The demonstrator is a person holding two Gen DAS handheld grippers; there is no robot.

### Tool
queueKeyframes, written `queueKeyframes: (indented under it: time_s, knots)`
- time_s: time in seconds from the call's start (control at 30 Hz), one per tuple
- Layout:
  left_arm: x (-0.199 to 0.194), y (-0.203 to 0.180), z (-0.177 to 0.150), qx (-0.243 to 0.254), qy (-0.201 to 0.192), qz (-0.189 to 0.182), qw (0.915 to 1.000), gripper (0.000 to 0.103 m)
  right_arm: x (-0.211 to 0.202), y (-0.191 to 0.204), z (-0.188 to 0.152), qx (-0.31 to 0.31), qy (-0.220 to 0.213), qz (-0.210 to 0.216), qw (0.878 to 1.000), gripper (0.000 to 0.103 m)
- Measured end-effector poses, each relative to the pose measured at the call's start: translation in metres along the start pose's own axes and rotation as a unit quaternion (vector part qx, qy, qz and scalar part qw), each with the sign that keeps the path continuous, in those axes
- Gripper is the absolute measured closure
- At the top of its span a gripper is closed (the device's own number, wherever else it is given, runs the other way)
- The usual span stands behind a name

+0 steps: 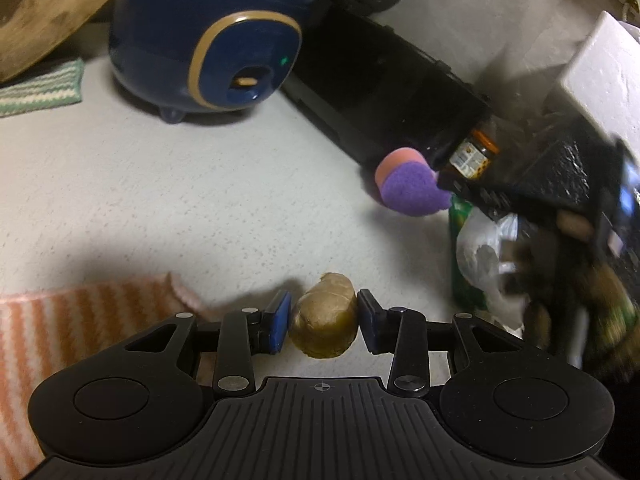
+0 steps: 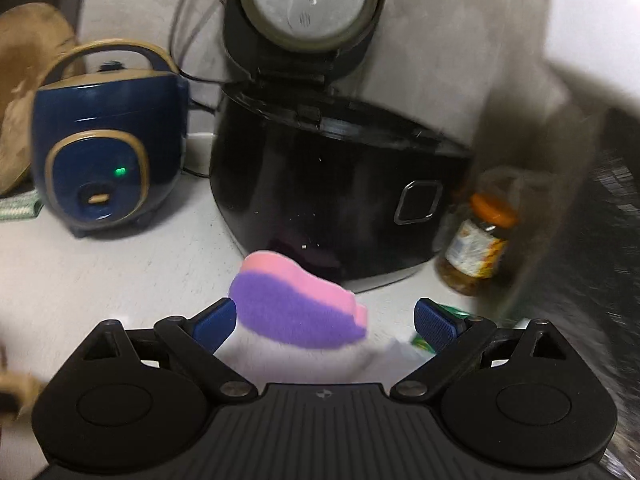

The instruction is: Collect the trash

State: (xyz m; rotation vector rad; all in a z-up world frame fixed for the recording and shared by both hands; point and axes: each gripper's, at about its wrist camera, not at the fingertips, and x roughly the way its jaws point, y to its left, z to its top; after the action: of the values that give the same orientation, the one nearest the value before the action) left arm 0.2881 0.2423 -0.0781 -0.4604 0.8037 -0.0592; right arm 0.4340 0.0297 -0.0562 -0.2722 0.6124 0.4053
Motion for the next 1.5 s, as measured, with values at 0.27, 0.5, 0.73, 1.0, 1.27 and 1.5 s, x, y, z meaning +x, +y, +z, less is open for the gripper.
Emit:
queueKeyframes:
  time_s: [0.27, 0.5, 0.73, 1.0, 1.27, 1.5]
  knots:
    - [0.001, 0.004, -0.004, -0.016, 0.014, 0.015, 0.9997, 0.062, 0.087, -0.003, 0.008, 0.016, 0.101, 0.043, 0.994, 0.013]
    - [0.013, 0.004, -0.001, -0.024, 0.026, 0.011, 0.9993, 0.061, 0.054, 0.03, -0.008, -0.036, 0.116, 0.073, 0.99, 0.067]
    - [0.027, -0.002, -0.003, -0.022, 0.043, -0.005, 0.9988, 0.061, -0.011, 0.043, -0.039, 0.01, 0.114, 0.165, 0.98, 0.066]
    - [0.028, -0.012, -0.009, 0.016, 0.05, 0.007, 0.9986, 0.061, -0.053, 0.039, -0.071, 0.033, 0.093, 0.136, 0.986, 0.037]
    - [0.028, -0.018, -0.014, 0.043, 0.051, 0.005, 0.9978, 0.061, -0.063, 0.025, -0.096, 0.108, 0.111, 0.132, 0.979, 0.036]
    - [0.029, -0.019, -0.014, 0.049, 0.048, 0.006, 0.9976, 0.061, -0.081, 0.037, -0.11, 0.121, 0.104, 0.156, 0.975, 0.034]
